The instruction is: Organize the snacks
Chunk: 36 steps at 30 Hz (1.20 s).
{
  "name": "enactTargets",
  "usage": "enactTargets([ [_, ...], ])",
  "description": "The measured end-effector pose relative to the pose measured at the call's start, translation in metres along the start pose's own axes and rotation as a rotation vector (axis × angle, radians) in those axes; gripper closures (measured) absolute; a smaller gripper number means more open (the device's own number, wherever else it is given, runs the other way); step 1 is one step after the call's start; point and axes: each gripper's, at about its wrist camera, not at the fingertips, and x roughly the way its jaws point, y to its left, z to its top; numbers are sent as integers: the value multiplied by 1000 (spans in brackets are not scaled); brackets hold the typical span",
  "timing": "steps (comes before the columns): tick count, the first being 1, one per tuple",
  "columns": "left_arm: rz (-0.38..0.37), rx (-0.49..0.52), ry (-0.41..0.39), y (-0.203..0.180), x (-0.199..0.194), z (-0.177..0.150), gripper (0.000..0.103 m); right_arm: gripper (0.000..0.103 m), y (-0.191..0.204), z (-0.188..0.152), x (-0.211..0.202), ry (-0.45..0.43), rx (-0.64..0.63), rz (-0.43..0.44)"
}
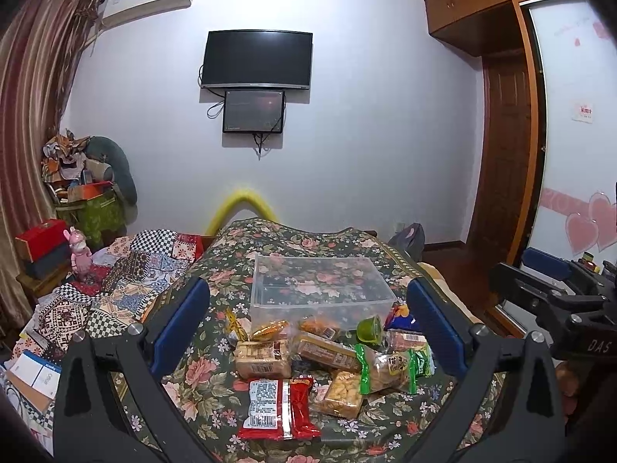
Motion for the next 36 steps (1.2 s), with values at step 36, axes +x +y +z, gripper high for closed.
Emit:
enactTargets([
  [36,-24,25,513,48,126,-110,13,10,-47,-80,104,453,91,12],
])
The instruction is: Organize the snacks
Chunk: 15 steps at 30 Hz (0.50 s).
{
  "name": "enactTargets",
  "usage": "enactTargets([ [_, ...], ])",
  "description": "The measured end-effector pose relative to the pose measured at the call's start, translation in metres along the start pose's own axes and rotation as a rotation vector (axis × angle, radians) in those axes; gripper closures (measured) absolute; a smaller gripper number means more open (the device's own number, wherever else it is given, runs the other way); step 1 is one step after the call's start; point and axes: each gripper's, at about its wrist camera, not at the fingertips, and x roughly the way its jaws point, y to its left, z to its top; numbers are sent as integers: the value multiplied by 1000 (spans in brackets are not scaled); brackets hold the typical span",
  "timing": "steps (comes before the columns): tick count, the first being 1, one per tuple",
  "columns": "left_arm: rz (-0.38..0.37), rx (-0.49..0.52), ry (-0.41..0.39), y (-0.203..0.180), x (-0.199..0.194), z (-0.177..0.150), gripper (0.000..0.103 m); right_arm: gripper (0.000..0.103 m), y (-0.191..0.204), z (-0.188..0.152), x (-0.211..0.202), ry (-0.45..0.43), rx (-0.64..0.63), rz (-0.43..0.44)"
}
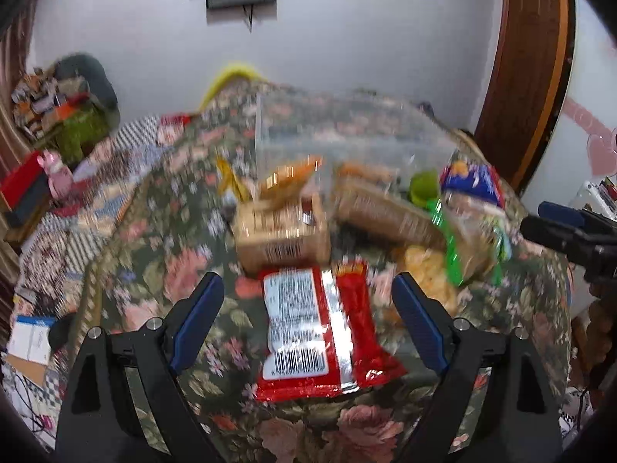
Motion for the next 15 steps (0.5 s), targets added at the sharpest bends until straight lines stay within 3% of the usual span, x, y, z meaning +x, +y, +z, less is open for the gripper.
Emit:
enactTargets([
  [4,-45,-31,75,4,20,-6,13,10,0,-2,13,46,8,2],
  [15,-35,-22,153,2,58,-15,13,10,4,-3,52,135,-6,43],
])
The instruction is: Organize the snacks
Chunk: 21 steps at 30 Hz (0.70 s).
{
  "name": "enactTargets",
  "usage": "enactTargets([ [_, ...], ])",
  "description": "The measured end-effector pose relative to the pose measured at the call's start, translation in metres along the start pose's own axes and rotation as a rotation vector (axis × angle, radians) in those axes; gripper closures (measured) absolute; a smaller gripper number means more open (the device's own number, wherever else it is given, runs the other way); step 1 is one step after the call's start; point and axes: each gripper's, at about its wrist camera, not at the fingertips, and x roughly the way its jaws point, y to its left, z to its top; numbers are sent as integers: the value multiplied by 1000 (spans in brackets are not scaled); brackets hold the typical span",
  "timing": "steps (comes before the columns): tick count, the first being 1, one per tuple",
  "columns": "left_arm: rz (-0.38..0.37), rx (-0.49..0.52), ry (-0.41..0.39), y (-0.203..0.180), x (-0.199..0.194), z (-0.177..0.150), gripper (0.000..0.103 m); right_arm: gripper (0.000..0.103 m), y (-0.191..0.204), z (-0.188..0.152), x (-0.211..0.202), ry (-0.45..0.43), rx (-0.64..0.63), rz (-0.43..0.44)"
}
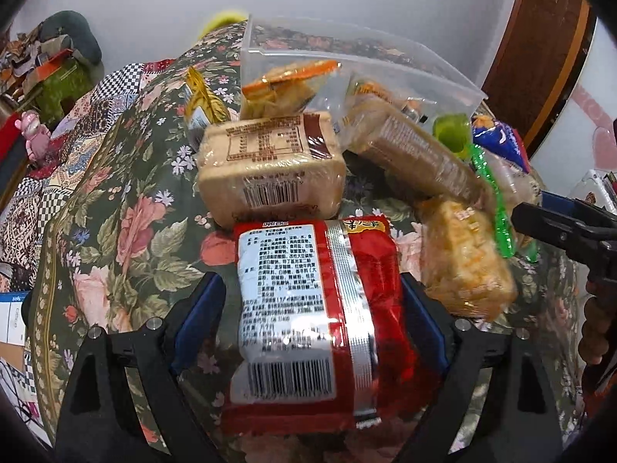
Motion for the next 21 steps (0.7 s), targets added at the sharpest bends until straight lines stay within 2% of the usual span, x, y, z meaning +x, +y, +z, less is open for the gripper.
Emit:
enactTargets([
  [2,6,16,-5,-3,3,0,14,8,3,0,3,-1,-12,-4],
  [7,-16,29,-27,-4,5,2,31,7,5,1,6,-4,-22,-11],
  [10,-11,41,-34,-6,3,1,35,8,5,0,6,-12,-22,-14],
  [19,7,62,-82,-8,-19,2,35,25,3,-1,-1,-31,-26,-10],
  [21,9,66,-101,-10,-28,4,35,33,2,-1,-6,-45,-26,-11],
])
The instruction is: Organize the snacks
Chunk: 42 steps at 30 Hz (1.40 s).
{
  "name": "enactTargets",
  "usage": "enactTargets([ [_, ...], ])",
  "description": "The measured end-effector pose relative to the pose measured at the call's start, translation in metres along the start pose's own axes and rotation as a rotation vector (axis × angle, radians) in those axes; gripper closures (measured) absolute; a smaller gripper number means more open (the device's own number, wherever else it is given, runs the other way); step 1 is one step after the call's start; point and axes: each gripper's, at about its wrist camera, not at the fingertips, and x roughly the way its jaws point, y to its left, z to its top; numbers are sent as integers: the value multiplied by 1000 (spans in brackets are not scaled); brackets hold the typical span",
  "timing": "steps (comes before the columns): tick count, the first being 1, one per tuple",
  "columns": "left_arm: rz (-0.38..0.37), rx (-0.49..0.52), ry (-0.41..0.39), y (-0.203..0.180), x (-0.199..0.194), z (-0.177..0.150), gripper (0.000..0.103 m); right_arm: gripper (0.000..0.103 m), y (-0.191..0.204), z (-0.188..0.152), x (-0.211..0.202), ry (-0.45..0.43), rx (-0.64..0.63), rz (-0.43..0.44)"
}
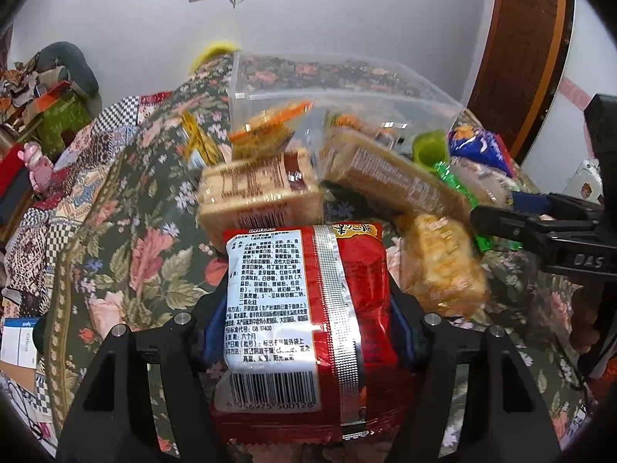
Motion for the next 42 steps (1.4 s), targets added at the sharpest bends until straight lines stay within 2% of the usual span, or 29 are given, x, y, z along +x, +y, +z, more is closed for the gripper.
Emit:
enactTargets([
  [3,3,5,-31,-3,-14,2,35,54,-1,3,-6,-18,-8,-26],
  [7,-2,8,-62,-6,-28,8,35,57,-8,7,-5,-1,26,-14],
  [10,0,14,-82,-7,-37,11,35,50,-5,7,-5,10,23,-30],
  [12,-3,18,-89,-9,-40,13,35,33,-3,7,-2,19,24,-38],
  [13,-4,20,-91,-9,-40,15,35,19,-3,7,-2,20,27,-39],
  [14,-4,22,-94,-10,-41,16,35,14,-2,8,0,21,32,-42],
  [19,-1,15,-102,-11,-41,20,35,10,-3,10,23,87,56,-63],
  [21,-1,6,-104,-10,-41,22,35,4,-5,13,29,80,64,-71],
  [25,0,-11,-106,-8,-40,24,35,2,-4,17,42,91,34,-98],
  [27,1,-17,-107,-6,-38,26,35,4,-3,16,46,100,13,-86],
  [28,2,-19,-109,-5,-38,26,35,12,-6,14,48,113,28,-52],
  [29,4,-21,-110,-5,-37,27,35,24,-10,12,49,127,45,-32],
  [30,6,-25,-112,-4,-37,28,35,30,-12,9,48,126,45,-42],
  [31,7,-27,-112,-4,-36,29,35,45,-13,7,45,118,36,-62],
  [35,12,-37,-117,0,-34,34,35,52,-17,3,29,92,43,-37],
  [42,4,-64,-147,8,-35,59,35,55,-14,13,-1,21,29,-24],
])
